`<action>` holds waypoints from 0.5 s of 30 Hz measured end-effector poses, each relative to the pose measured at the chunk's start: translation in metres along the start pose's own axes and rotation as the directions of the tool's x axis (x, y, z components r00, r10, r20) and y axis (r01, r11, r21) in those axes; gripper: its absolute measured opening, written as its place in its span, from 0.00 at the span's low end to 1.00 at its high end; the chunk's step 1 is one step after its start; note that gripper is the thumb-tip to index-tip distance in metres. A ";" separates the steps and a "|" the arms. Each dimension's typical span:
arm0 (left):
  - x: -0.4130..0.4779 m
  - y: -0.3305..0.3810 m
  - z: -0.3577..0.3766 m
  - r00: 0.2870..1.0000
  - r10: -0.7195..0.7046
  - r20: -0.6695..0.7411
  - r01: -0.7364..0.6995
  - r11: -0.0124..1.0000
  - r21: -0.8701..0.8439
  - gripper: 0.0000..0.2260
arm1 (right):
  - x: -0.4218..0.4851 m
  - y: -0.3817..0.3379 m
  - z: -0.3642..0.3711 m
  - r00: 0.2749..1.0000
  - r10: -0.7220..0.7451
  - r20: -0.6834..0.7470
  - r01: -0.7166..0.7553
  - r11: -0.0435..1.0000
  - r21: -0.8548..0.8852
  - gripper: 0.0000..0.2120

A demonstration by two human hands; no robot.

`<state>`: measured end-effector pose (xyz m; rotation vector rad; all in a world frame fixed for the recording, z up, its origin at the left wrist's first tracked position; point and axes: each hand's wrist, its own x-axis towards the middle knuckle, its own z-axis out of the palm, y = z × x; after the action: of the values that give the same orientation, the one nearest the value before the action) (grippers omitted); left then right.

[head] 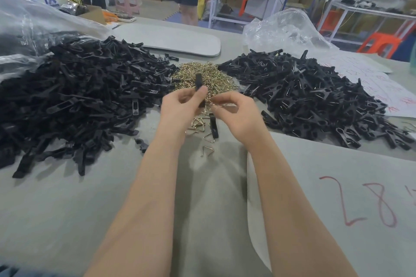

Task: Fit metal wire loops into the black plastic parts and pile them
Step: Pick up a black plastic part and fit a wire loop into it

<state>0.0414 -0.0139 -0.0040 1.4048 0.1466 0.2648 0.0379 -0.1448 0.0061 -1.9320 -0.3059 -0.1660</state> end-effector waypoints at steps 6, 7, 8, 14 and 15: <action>-0.002 0.000 0.002 0.991 0.012 -0.130 -0.015 1.000 -0.023 0.15 | -0.001 0.021 0.018 0.992 0.124 0.014 -0.104 0.885 -0.455 0.16; -0.002 0.001 0.002 0.992 -0.005 -0.128 0.001 0.999 -0.034 0.15 | -0.001 0.022 0.019 0.995 0.097 -0.036 -0.103 0.903 -0.417 0.17; -0.002 0.001 0.001 0.992 -0.035 -0.120 0.028 0.998 -0.055 0.15 | 0.000 0.021 0.020 0.994 0.072 -0.082 -0.098 0.923 -0.371 0.19; -0.001 0.005 0.000 0.974 -0.225 -0.039 0.197 0.916 -0.349 0.07 | -0.003 0.007 0.007 0.997 0.083 0.010 -0.070 0.892 -0.447 0.22; -0.001 0.005 0.000 0.971 -0.235 -0.037 0.205 0.907 -0.368 0.06 | -0.005 0.002 0.004 0.988 0.133 0.075 -0.078 0.864 -0.498 0.19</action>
<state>0.0396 -0.0137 0.0011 0.9997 0.3059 0.1498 0.0339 -0.1425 0.0017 -2.4693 -0.2409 -0.0693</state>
